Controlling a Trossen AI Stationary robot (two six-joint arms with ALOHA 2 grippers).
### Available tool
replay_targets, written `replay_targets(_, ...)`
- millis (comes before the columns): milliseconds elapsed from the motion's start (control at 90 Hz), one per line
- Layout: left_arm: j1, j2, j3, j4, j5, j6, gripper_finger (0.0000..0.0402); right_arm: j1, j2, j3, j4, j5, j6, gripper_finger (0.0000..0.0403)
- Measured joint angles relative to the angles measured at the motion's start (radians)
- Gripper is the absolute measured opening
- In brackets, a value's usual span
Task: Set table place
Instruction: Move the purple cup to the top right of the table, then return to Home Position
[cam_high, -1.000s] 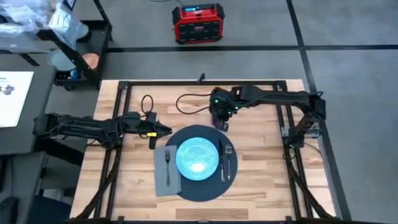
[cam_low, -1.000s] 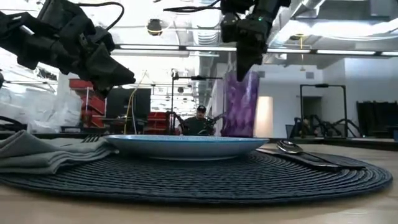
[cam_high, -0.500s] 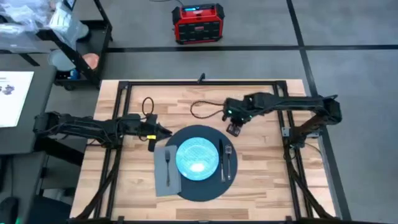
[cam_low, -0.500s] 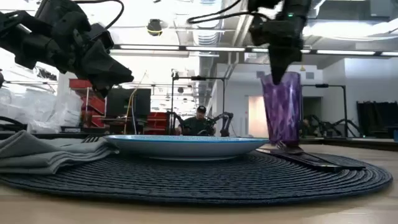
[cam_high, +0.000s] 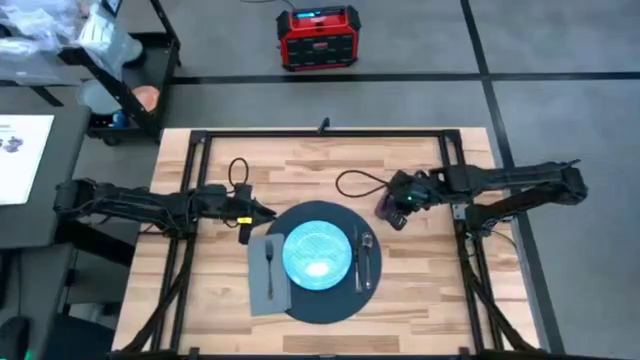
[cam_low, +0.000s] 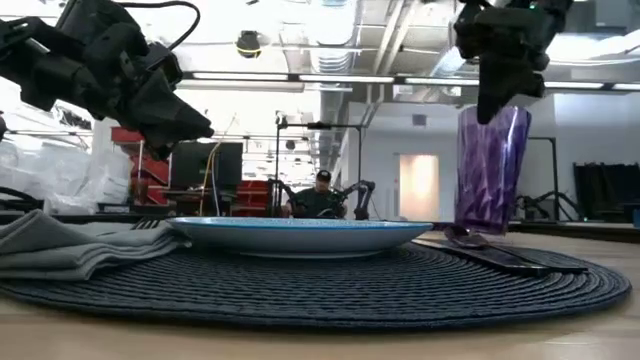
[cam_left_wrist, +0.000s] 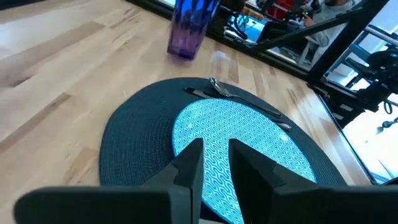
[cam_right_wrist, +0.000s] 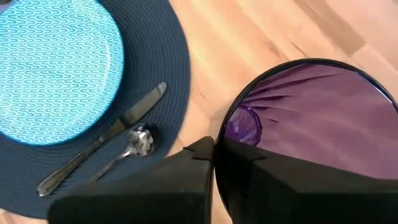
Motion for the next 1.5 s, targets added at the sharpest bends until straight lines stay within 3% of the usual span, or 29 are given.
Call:
replay_targets(278, 0.000, 0.000, 0.000, -0.001, -0.001, 0.000, 0.0058, 0.000, 0.069, 0.003, 0.017, -0.001, -0.058, 0.0000)
replay_targets(711, 0.000, 0.000, 0.000, -0.008, -0.001, 0.000, 0.0058, 0.001, 0.059, 0.000, 0.072, -0.063, -0.092, 0.0053)
replay_targets(1044, 0.000, 0.000, 0.000, -0.008, -0.001, 0.001, 0.0058, 0.001, 0.059, 0.042, 0.021, -0.051, -0.104, 0.0060)
replay_targets(1244, 0.000, 0.000, 0.000, -0.007, -0.009, 0.000, 0.0058, 0.005, 0.003, 0.066, 0.006, -0.014, -0.113, 0.0060)
replay_targets(1500, 0.000, -0.004, 0.000, 0.006, -0.010, -0.001, 0.0058, 0.058, -0.157, 0.066, -0.012, 0.064, -0.076, 0.0060)
